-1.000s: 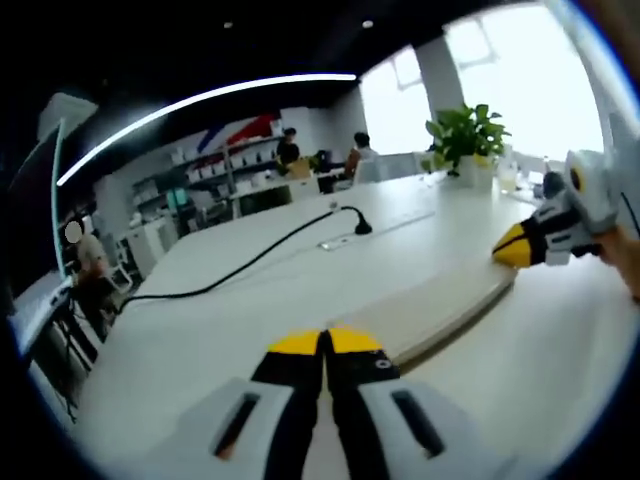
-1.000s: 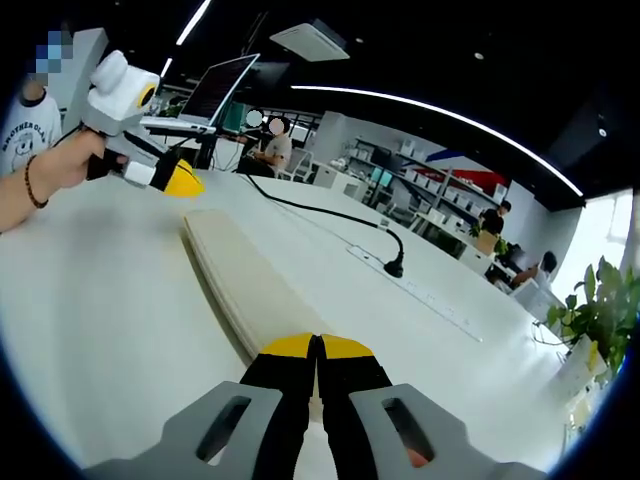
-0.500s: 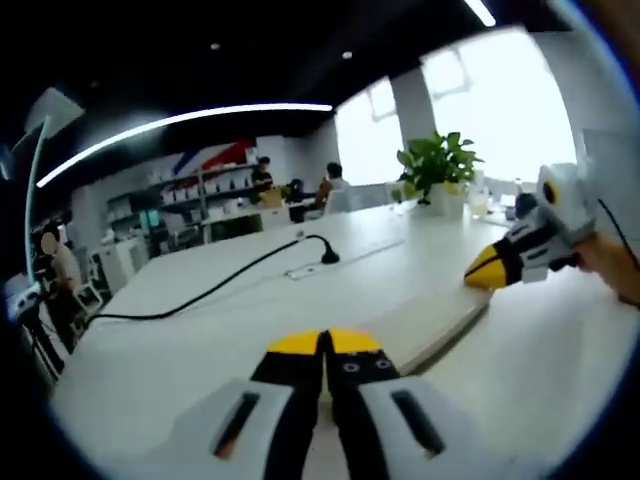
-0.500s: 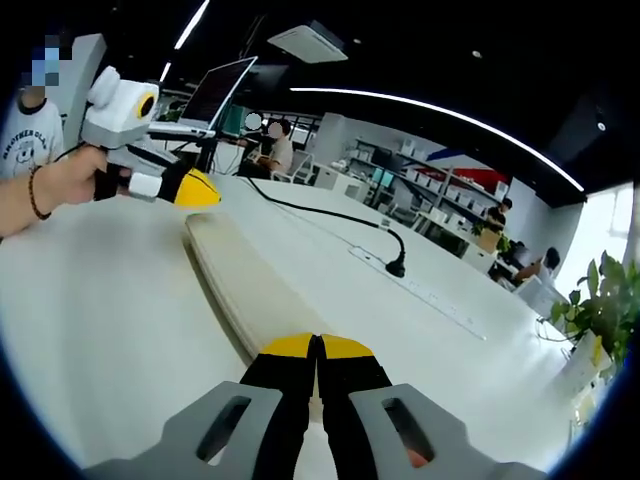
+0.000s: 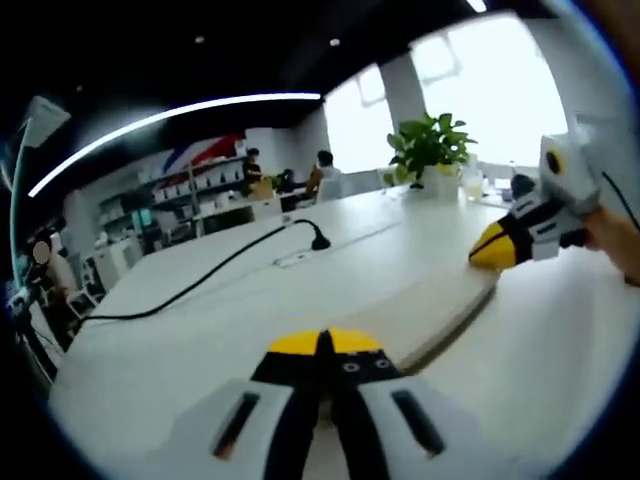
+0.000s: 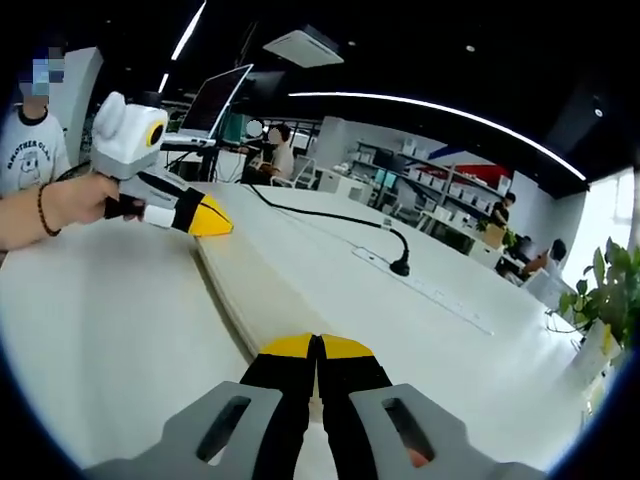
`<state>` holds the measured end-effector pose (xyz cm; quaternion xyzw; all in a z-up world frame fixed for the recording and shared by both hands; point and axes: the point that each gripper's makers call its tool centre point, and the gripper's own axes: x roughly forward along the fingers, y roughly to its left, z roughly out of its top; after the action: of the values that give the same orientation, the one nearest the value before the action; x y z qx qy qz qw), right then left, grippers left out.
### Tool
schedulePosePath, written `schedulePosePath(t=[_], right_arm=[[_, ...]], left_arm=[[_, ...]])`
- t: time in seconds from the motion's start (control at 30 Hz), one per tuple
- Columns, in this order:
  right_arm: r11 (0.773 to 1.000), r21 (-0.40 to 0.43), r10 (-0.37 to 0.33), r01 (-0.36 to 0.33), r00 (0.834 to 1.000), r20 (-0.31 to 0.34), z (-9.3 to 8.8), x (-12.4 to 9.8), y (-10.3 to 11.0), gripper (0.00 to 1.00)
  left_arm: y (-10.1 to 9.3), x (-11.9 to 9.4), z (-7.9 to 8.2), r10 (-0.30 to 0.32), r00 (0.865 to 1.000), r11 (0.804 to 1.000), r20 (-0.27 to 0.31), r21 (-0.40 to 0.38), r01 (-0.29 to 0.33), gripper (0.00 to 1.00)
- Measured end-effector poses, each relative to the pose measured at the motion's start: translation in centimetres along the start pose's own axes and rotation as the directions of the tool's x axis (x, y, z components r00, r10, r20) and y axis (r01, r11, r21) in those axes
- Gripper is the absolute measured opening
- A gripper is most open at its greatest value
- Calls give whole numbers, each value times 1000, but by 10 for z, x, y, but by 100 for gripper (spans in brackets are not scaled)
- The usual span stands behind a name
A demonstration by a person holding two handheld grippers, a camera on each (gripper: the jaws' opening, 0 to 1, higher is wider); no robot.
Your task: Arrange the utensils inside the cutlery case until each visible utensil rests in its matching compartment.
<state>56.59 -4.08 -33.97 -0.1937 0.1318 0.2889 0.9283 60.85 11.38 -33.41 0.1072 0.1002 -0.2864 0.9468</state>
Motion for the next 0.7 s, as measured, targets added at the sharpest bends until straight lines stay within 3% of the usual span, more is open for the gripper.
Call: schedulePosePath(t=[0.1, 0.27, 0.33, 0.5, 0.57, 0.7], right_arm=[[1000, 26, 8, -8, 1000, 10, 0, 0, 0, 0], [996, 86, 17, -20, 999, 35, 0, 1, -2, 0], [994, 102, 19, -24, 999, 42, 0, 1, -2, 0], [990, 135, 23, -29, 999, 45, 0, 2, -2, 0], [994, 101, 39, -45, 997, 63, 3, 4, 0, 0], [985, 172, 5, -13, 999, 48, 2, 7, -3, 0]], left_arm=[[17, 3, 1, 73, 997, 995, -23, 77, -71, 0], [15, 10, 1, 47, 999, 999, -19, 14, -46, 0], [15, 10, -3, 60, 997, 997, -56, -47, -63, 0], [12, 10, -1, 77, 995, 997, -67, 25, -75, 0], [14, 11, -2, 90, 994, 995, -67, 56, -86, 0], [16, 11, -1, 76, 996, 997, -55, 21, -75, 0]])
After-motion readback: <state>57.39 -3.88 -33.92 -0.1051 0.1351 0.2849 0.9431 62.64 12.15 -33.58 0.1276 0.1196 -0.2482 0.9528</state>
